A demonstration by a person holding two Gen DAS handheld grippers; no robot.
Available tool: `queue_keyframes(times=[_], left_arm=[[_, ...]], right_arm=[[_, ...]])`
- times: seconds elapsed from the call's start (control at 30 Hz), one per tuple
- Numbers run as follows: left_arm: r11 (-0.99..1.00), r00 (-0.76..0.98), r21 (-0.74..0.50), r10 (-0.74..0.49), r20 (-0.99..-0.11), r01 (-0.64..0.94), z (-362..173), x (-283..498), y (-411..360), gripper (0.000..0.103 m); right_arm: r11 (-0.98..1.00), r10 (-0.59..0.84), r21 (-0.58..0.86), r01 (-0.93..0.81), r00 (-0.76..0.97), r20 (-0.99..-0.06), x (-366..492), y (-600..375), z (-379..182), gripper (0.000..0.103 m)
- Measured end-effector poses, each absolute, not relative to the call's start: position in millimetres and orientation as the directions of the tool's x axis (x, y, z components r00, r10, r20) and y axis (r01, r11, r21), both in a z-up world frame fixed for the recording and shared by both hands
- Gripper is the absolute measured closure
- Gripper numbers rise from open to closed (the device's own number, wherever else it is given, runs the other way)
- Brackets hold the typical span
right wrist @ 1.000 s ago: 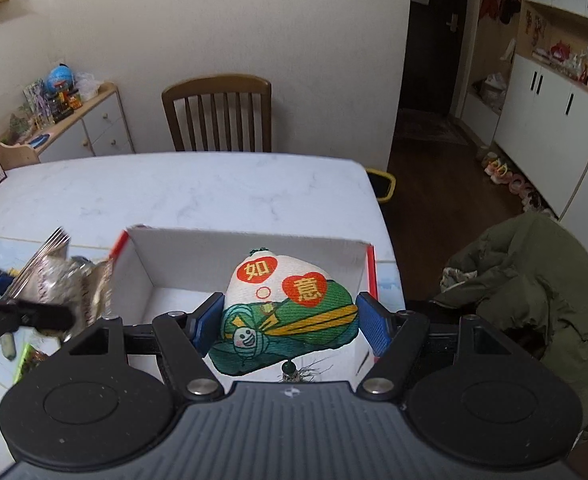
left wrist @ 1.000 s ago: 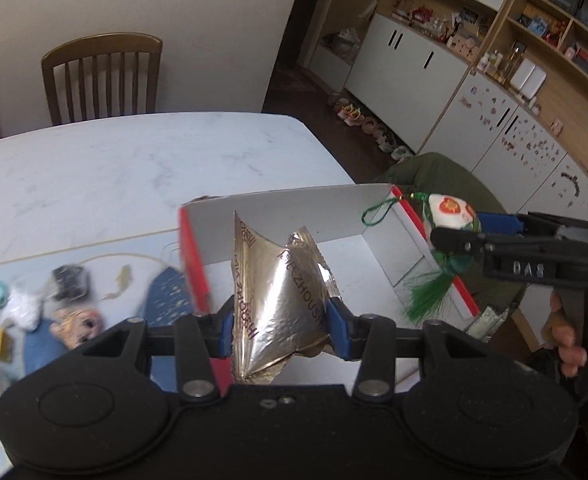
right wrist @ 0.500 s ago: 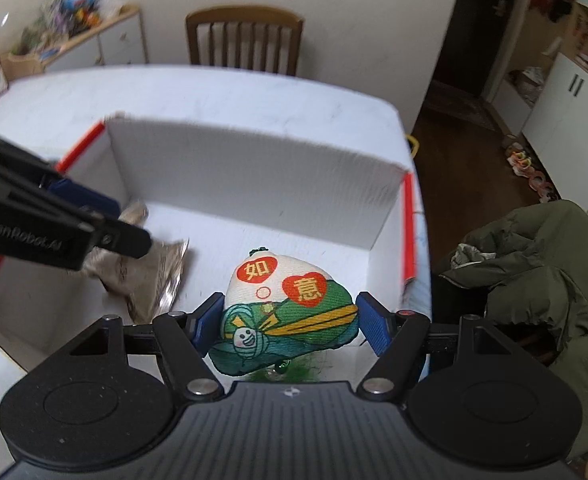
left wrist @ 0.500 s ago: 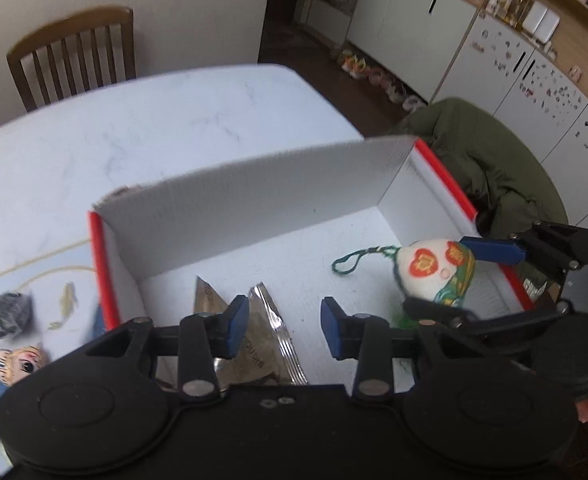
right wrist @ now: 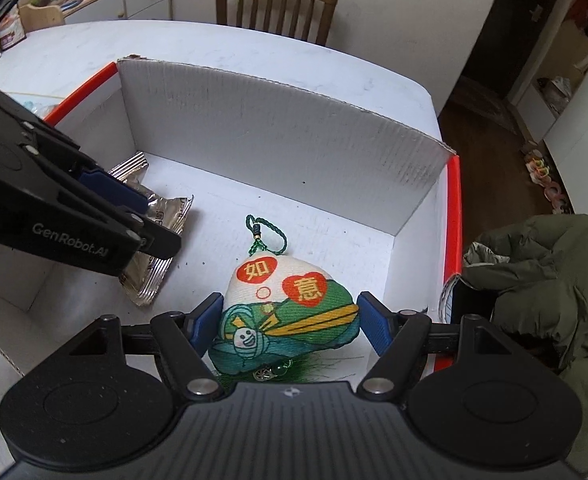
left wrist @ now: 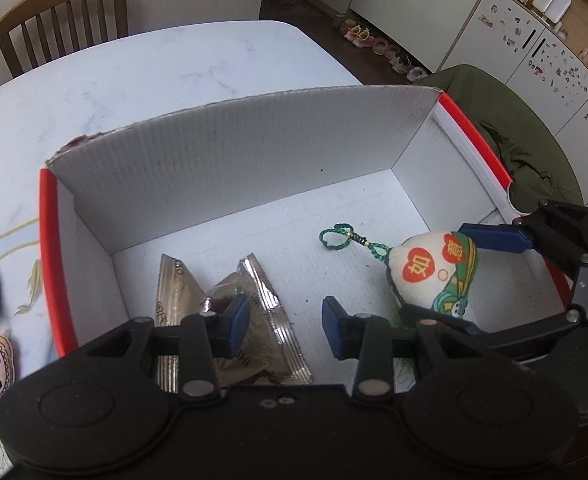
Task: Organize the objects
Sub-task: 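Open both grippers to drop the foil bag and plush charm in the box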
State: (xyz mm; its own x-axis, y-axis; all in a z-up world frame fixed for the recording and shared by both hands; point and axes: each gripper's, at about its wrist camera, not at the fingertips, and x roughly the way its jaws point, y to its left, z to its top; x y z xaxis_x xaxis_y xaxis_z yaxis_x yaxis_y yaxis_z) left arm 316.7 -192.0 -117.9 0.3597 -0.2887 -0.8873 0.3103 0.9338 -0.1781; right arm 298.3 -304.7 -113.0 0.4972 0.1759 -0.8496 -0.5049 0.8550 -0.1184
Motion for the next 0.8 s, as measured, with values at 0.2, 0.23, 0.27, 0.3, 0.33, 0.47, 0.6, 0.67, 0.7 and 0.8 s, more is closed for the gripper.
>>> queue_keyframes(times=[0.2,0.23,0.27,0.3,0.33,0.47,0.6,0.67,0.7,0.8], left_arm=[[0.934,0.367,-0.181,-0.292,-0.883,0.308,-116,317,-192,0.061],[0.933,0.371,-0.184,-0.296,-0.880,0.309,-114,317,-190,0.060],[0.933,0.376,-0.187,-0.300,-0.877,0.309,-112,316,-189,0.059],[0.933,0.381,-0.189,-0.302,-0.874,0.306,-110,316,-188,0.057],[0.933,0.387,-0.191,-0.304,-0.871,0.304,-108,315,-187,0.055],[0.933,0.411,-0.194,-0.311,-0.857,0.302,-100,308,-183,0.046],[0.933,0.433,-0.199,-0.319,-0.843,0.299,-90,298,-177,0.043],[0.933,0.448,-0.194,-0.318,-0.836,0.302,-83,292,-173,0.041],[0.935,0.457,-0.188,-0.315,-0.832,0.301,-80,289,-172,0.039],[0.936,0.484,-0.178,-0.312,-0.818,0.302,-71,278,-169,0.039]], right_arm=[[0.853,0.222,-0.071,-0.517,0.483,-0.847,299,-312,-110,0.028],[0.854,0.228,-0.066,-0.516,0.485,-0.845,298,-314,-109,0.028],[0.855,0.232,-0.063,-0.515,0.487,-0.842,297,-315,-108,0.026],[0.855,0.238,-0.059,-0.515,0.491,-0.838,296,-315,-107,0.025],[0.855,0.243,-0.056,-0.516,0.493,-0.835,295,-316,-105,0.024],[0.856,0.252,-0.048,-0.514,0.498,-0.830,290,-318,-100,0.022],[0.871,0.281,-0.003,-0.492,0.503,-0.818,285,-325,-89,0.022],[0.876,0.291,0.007,-0.482,0.517,-0.805,281,-328,-81,0.022],[0.878,0.296,0.012,-0.479,0.524,-0.799,278,-329,-77,0.022],[0.882,0.317,0.030,-0.471,0.543,-0.778,269,-332,-66,0.022]])
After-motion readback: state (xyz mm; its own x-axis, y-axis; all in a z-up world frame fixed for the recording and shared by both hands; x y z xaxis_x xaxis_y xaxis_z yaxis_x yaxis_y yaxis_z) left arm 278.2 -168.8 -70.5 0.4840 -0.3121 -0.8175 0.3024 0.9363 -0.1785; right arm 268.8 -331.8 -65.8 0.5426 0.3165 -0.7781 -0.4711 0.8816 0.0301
